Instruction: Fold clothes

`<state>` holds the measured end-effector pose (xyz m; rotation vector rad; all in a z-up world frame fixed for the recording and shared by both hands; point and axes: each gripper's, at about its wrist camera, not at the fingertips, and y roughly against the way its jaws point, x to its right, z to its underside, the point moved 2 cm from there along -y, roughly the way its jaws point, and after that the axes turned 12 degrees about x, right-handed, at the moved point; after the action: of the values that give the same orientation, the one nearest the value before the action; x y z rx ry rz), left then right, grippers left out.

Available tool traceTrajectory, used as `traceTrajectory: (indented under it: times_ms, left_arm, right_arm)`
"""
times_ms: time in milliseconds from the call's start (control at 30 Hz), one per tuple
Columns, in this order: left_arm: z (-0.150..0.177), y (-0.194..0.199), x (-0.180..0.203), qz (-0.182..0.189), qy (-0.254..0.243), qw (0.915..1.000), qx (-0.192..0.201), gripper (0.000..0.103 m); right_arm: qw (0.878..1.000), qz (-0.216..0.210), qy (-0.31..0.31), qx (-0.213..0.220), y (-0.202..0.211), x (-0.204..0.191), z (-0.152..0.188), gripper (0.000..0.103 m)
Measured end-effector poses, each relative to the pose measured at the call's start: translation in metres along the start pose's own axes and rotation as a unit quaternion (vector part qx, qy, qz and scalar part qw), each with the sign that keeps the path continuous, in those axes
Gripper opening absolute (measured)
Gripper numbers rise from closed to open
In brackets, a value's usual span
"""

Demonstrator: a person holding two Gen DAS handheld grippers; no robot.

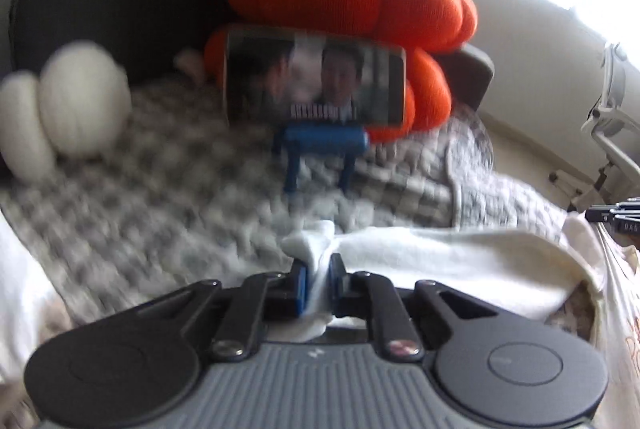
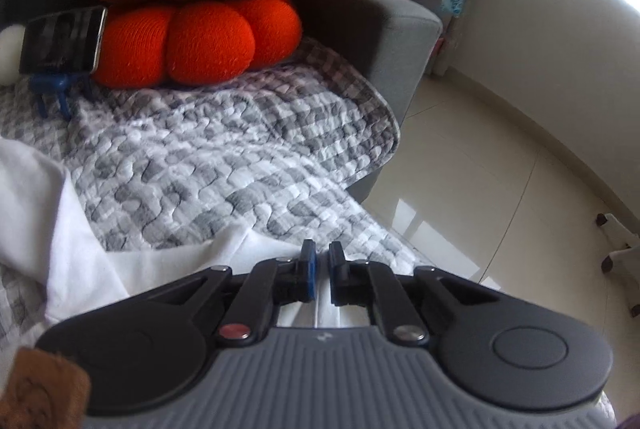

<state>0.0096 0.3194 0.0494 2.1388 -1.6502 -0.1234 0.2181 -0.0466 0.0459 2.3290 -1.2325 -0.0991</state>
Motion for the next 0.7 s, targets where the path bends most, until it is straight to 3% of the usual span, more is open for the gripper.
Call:
traceTrajectory:
  times_ms: [133,200,267,333,367,433,567,633,700]
  left_arm:
    - [-0.017,0.011,-0.011,-0.034,-0.029,0.9972,0.059,0.011]
    - [-0.008,0.006,-0.01,-0.042,-0.054,0.9961,0.055,0.012]
    - [0.005,0.001,-0.008,-0.047,-0.082,0.9948,0.038,0.012]
    - [0.014,0.001,-0.01,-0.055,-0.093,0.9936,0.032,0.02]
    - [0.015,0.003,-0.013,-0.058,-0.091,0.9936,0.032,0.023]
    - [0.015,0.009,-0.017,-0.063,-0.081,0.994,0.036,0.03]
    - [0.011,0.021,-0.026,-0.073,-0.055,0.9946,0.049,0.034]
    - [0.009,0.028,-0.03,-0.078,-0.042,0.9945,0.055,0.034]
    - [0.007,0.034,-0.035,-0.083,-0.029,0.9942,0.062,0.037]
  right_arm:
    - [0.998,0.04,-0.028,0.031,0.001,0.007,-0.002,0.0]
    - [0.998,0.047,-0.046,0.012,-0.01,0.008,0.005,0.0]
    - [0.999,0.036,-0.038,-0.012,-0.017,0.0,0.013,0.0]
    - [0.999,0.027,-0.016,-0.019,-0.017,-0.011,0.017,0.002]
    - [0.999,0.021,-0.015,-0.019,-0.014,-0.014,0.016,0.01]
    - [1.0,0.008,-0.021,-0.017,-0.008,-0.017,0.012,0.011]
    - [0.998,-0.041,-0.052,-0.01,0.01,-0.023,0.001,0.011]
    - [0.994,-0.094,-0.059,-0.011,0.021,-0.035,-0.003,0.016]
    - [0.99,-0.135,-0.043,-0.009,0.031,-0.054,-0.008,0.042]
